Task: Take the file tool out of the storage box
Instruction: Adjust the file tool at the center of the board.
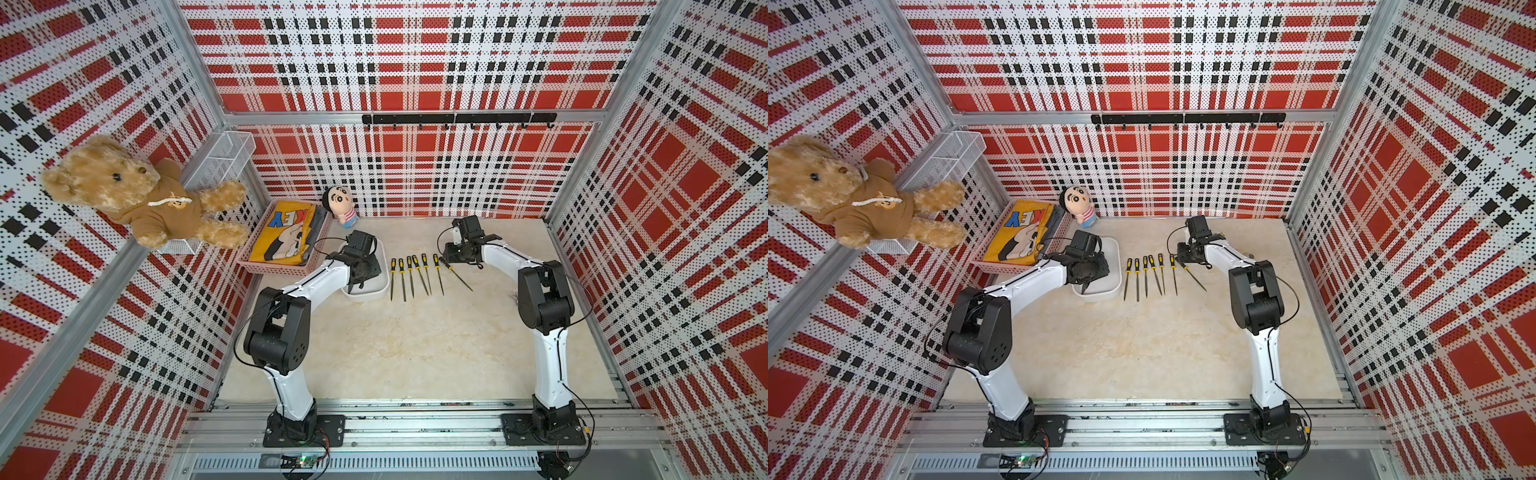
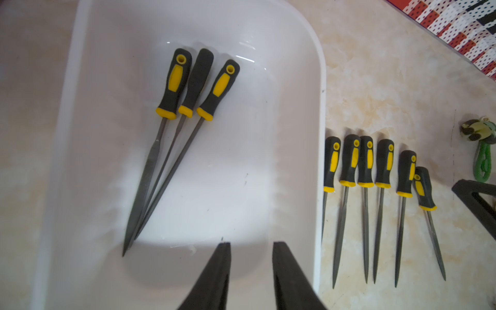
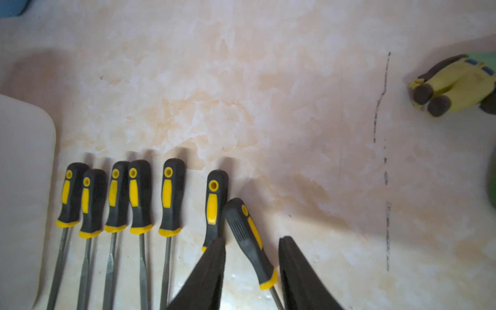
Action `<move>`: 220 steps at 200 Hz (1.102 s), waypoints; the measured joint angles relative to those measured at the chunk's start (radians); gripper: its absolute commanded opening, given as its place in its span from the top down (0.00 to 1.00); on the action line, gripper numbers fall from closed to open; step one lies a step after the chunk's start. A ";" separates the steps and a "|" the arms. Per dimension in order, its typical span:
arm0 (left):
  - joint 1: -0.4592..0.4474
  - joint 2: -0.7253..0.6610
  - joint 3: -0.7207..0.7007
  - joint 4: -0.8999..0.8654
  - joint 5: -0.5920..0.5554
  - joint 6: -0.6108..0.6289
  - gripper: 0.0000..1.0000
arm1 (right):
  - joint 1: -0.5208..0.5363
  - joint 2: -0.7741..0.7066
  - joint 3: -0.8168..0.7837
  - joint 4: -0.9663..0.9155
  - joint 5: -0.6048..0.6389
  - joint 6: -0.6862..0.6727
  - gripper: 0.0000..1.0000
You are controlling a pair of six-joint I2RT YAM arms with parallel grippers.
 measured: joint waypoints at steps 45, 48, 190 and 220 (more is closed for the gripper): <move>0.000 0.000 0.000 0.000 0.000 0.000 0.65 | 0.004 0.029 0.004 -0.021 -0.004 -0.037 0.59; 0.000 0.000 0.000 0.000 0.000 0.000 0.65 | 0.004 0.032 0.004 -0.021 -0.004 -0.040 0.59; 0.002 -0.005 0.000 0.000 0.000 0.000 0.65 | -0.016 0.056 -0.034 0.048 -0.122 0.017 1.00; 0.004 -0.011 -0.001 0.000 0.000 0.000 0.65 | -0.059 0.034 -0.099 0.122 -0.253 0.068 1.00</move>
